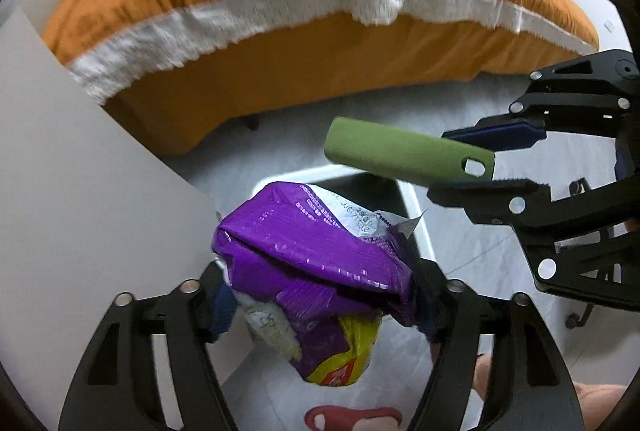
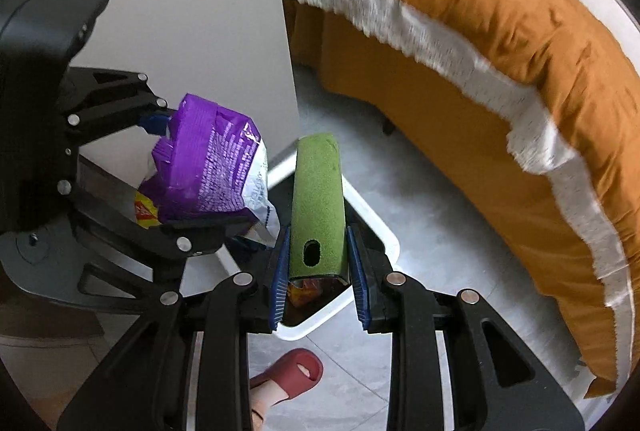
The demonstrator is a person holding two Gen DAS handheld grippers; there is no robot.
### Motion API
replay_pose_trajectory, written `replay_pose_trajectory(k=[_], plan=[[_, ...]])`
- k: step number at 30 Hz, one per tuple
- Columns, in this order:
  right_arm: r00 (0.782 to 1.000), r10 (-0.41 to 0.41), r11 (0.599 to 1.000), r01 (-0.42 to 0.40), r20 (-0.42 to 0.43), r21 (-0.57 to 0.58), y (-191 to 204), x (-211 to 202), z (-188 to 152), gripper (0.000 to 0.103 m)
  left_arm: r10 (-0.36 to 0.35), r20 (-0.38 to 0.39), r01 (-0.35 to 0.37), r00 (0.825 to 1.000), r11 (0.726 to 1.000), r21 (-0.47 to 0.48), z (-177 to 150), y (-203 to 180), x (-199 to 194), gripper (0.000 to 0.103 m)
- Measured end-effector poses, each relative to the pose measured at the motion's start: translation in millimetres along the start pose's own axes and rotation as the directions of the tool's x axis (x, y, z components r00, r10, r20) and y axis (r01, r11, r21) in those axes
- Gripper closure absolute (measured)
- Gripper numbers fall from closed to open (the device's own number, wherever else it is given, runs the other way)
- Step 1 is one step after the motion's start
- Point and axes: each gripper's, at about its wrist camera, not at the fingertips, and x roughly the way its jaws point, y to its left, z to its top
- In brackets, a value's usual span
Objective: Collect trash
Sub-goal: 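Open both tools to drop the bag and bar into the bin, then move both tools back over the desk trash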
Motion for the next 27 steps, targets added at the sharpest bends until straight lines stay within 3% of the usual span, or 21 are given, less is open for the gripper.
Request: replay_pose_trajectory(k=[1,2,4,5,15,22,27], plan=[[1.000,-0.020,1.000,0.020,-0.016,-0.006,-1.5,11.4,-3.4,0.054,-0.006,-0.024,0.006,1.000,1.000,0.000,-4.1,3.1,13.5,0.013],[0.998,-0.058,0.998,0.058,-0.014,-0.009,-4.1,20.5,-7.7,0.044,0.000,-0.038,0.000,0.999,1.000,0.006,-6.9,3.6,23.1,0.009],[0.997,-0.077,0.997,0.077,-0.027,0.013,-14.3,35.4,-16.1,0.008,0.002,-0.060,-0.001,0.998,1.000,0.027,-17.9,4.3,38.9,0.006],[0.998,-0.049,0.998,0.051,-0.029,0.042,-20.5,39.0,-19.7,0.004,0.009,-0.070,-0.007,0.998,0.999,0.032,-21.9,4.8,44.3,0.005],[0.996,-0.081,0.997,0.081,-0.020,-0.004,-11.5,21.7,-12.1,0.005,0.000,-0.067,0.002,0.998,0.999,0.039,-23.7,8.4,29.7,0.005],[0.995,-0.097,0.995,0.098,0.014,-0.034,-4.8,-16.8,5.4,0.004,0.051,-0.029,-0.049,0.998,0.997,0.065,-11.5,7.8,-16.4,0.005],[0.989,-0.119,0.992,0.121,0.084,-0.020,-3.0,-71.7,20.6,0.004,0.063,0.023,-0.063,0.998,0.998,0.009,0.5,11.2,-69.0,0.005]])
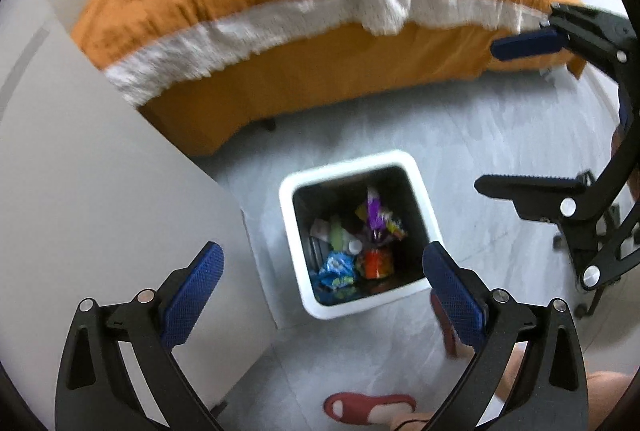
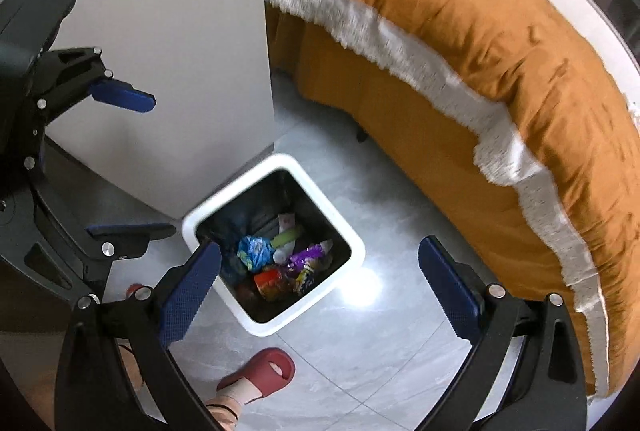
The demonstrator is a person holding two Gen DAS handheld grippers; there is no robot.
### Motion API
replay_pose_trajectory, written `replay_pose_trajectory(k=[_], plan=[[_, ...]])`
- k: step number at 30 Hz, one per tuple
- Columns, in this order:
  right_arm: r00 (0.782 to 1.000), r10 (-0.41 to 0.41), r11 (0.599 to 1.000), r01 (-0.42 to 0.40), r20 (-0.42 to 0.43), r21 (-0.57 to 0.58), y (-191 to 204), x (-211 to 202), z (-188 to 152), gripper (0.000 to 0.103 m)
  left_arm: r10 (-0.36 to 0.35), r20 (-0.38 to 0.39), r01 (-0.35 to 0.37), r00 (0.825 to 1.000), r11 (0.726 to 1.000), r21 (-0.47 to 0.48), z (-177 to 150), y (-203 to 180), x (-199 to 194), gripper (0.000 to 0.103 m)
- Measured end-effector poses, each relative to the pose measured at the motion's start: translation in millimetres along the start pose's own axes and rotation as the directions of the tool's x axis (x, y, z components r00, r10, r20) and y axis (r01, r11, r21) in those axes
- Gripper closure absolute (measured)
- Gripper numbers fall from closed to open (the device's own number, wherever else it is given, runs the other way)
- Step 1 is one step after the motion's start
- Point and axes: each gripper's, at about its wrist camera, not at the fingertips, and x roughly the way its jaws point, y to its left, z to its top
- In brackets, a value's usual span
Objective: Collect trash
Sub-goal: 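Move both tools back over the desk trash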
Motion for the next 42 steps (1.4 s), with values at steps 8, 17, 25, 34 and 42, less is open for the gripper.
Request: replay_pose_trajectory(k=[8,17,25,34,42], plan=[[0.987,-0.031,0.999,0.024,0.156,0.044,-6.0,-106.6,37.9,0.005,0.051,0.127,-0.039,0.991,0.994,-0.101,31.5,6.6,-108.3,0.005],[0.955,-0.075,0.994,0.050,0.286,0.093,-7.7,-202.2,71.3,0.004,0.161,0.244,-0.114,0.956,0.974,-0.197,49.6,19.3,-221.0,0.005],[0.916,-0.020,0.996,-0.019,0.401,0.091,24.3,-260.9,108.0,0.004,0.309,0.291,-0.218,0.906,0.927,-0.306,35.3,52.8,-311.4,0.005],[0.841,0.138,0.988,-0.154,0.523,-0.014,105.1,-295.0,183.6,0.005,0.509,0.282,-0.308,0.813,0.787,-0.534,-25.7,138.7,-396.0,0.005],[0.783,0.314,0.949,-0.245,0.537,-0.198,194.5,-292.4,258.1,0.005,0.636,0.200,-0.376,0.745,0.648,-0.663,-85.1,216.9,-433.8,0.005]])
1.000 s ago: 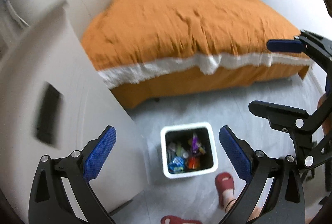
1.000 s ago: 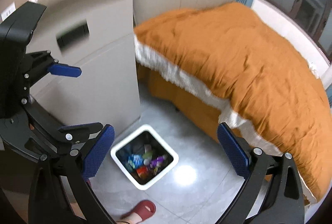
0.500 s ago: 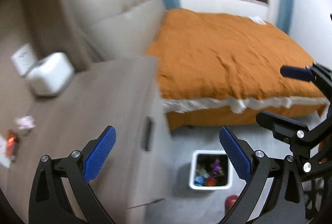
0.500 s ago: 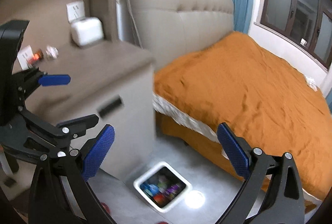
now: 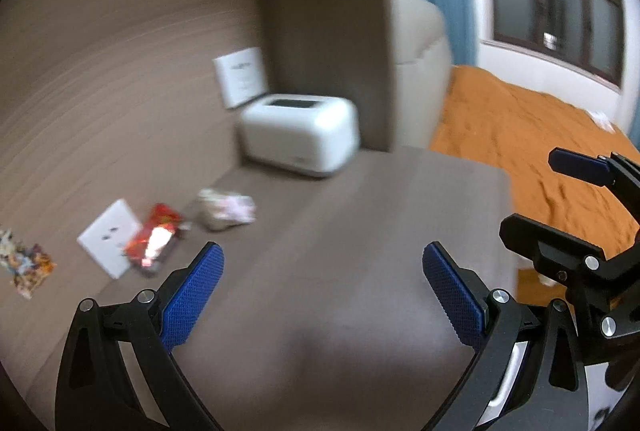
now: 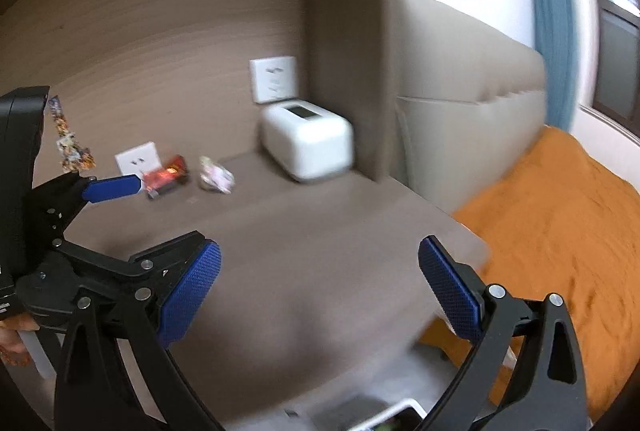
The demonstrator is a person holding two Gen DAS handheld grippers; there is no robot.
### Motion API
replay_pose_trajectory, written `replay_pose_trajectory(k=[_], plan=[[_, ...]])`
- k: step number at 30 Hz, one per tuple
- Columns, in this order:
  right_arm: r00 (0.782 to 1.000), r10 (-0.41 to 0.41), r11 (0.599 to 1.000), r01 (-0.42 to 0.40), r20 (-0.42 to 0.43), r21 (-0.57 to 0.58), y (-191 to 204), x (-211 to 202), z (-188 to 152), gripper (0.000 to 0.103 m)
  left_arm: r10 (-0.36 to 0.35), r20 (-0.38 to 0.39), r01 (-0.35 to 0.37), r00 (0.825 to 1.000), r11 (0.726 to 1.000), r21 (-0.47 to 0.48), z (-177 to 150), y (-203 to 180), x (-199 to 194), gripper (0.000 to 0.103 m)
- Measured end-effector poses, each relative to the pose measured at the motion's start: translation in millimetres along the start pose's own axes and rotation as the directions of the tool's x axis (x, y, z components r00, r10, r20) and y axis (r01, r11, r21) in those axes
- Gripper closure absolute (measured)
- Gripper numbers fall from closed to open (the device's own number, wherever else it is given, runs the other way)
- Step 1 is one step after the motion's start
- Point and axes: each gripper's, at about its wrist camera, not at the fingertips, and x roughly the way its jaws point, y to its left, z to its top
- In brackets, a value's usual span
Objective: Collect trash
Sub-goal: 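Move both tools back over the desk trash, then grasp the red cigarette box with the left tool while the right tool grasps the clear plastic bag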
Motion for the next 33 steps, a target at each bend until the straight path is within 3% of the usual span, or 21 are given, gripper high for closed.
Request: replay_pose_trajectory(k=[6,15,27,30,32,33], plan=[[0.995,0.093,0.992,-0.095,-0.021,-0.078,50.9,58.1,30.1,0.005,0.075,-0.003,-0.075,0.997,0.997,-0.021,1.0,63.7,24.3,0.005],[0.983,0.141,0.955,-0.167,-0.120,-0.245,102.8,150.6,45.3,0.005,0.118,-0.082,-0.110,0.990,0.989,0.099,-13.1,134.8,96.3,0.005],[0.957,0.150,0.911,-0.232,-0.250,-0.342,129.7,235.4,53.3,0.005,0.092,-0.200,-0.065,0.975,0.988,0.138,-22.6,168.4,155.1,0.005],[0.953,0.144,0.907,-0.235,-0.267,-0.349,131.7,248.4,55.7,0.012,0.078,-0.215,-0.050,0.974,0.990,0.133,-20.3,172.1,163.9,0.005],[0.952,0.135,0.905,-0.232,-0.276,-0.356,133.3,255.2,56.1,0.023,0.067,-0.215,-0.034,0.974,0.987,0.156,-18.6,167.8,167.7,0.005],[0.948,0.137,0.903,-0.239,-0.287,-0.356,133.9,259.8,56.1,0.034,0.062,-0.215,-0.027,0.975,0.987,0.161,-17.0,166.2,169.3,0.005]])
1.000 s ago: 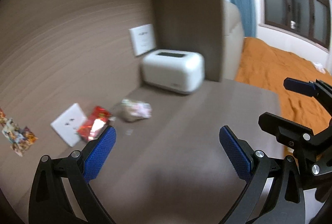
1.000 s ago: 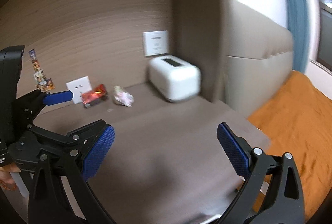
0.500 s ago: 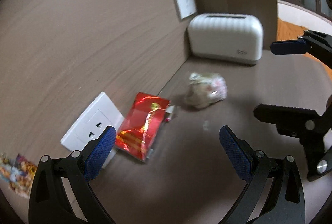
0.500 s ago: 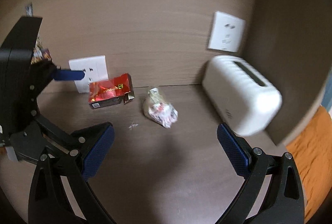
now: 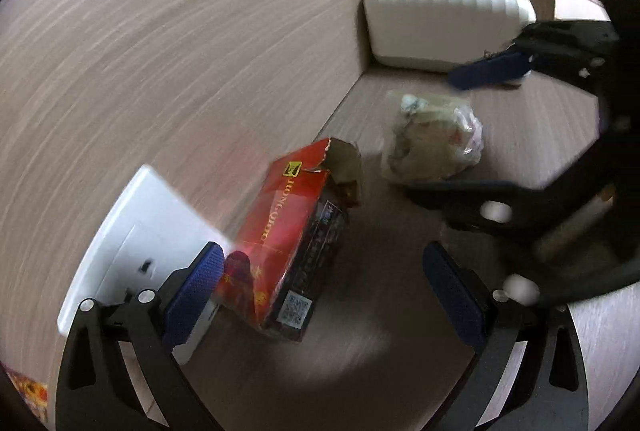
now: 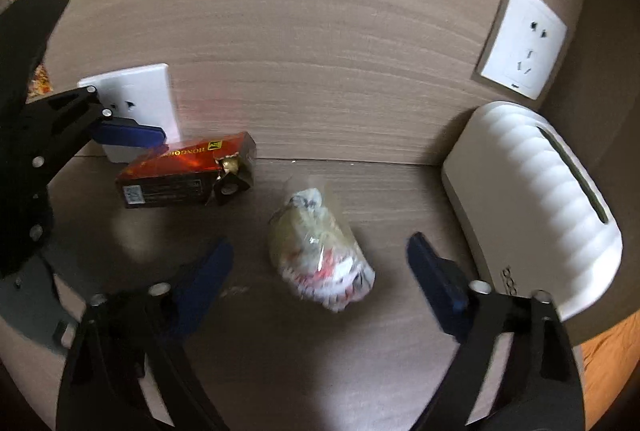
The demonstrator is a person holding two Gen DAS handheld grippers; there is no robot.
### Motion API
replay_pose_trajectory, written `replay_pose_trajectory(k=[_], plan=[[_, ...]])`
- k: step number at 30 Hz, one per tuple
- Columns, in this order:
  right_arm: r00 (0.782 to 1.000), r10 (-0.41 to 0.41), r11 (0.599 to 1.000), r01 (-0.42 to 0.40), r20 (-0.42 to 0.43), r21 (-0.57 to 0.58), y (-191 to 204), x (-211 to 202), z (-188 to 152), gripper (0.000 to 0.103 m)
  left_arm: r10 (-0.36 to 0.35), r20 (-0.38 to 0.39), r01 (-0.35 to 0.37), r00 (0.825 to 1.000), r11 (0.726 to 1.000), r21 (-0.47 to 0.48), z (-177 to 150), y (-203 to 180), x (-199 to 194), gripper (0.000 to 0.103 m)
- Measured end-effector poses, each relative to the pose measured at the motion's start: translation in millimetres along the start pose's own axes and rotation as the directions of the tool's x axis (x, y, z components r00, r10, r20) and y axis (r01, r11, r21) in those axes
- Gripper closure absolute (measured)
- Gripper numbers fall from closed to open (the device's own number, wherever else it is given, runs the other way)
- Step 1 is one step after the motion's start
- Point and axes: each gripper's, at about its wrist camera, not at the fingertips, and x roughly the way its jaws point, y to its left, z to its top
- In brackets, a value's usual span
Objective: Collect trash
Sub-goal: 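Grasp the red cigarette box with the left tool while the right tool grasps the clear plastic bag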
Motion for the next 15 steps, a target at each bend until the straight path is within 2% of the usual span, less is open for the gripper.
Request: replay_pose_trajectory(k=[1,3,5,7,9,15], plan=[[1.000,0.004,1.000,-0.004,-0.005,0.001,0.0,2.6,0.2,0.044,-0.005,0.003,0.005,1.000,1.000,0.004,2.6,-1.4,1.7,0.006],[1.000,0.013,1.000,-0.013,-0.008,0.010,-2.4,5.2,-0.4,0.056,-0.011,0.007,0.011,1.000,1.000,0.009,6.1,-4.0,3.4,0.009],[1.000,0.019,1.000,-0.019,-0.003,0.020,-5.4,3.2,-1.8,0.057,-0.008,0.014,0.008,1.000,1.000,0.003,9.7,-2.9,5.0,0.021],[1.000,0.020,0.999,-0.020,-0.004,0.039,-11.9,-1.5,-5.9,0.058,-0.032,0.005,0.032,0.999,0.999,-0.030,13.3,3.5,9.2,0.052],[1.000,0.023,0.998,-0.022,-0.006,0.061,-16.8,-5.2,-8.6,0.058,-0.053,-0.003,0.053,0.999,0.997,-0.063,15.4,8.2,12.4,0.066],[1.000,0.007,0.996,-0.006,-0.006,0.090,-26.2,-20.9,-22.9,0.058,-0.055,0.009,0.056,0.998,0.997,-0.051,18.1,1.0,10.8,0.068]])
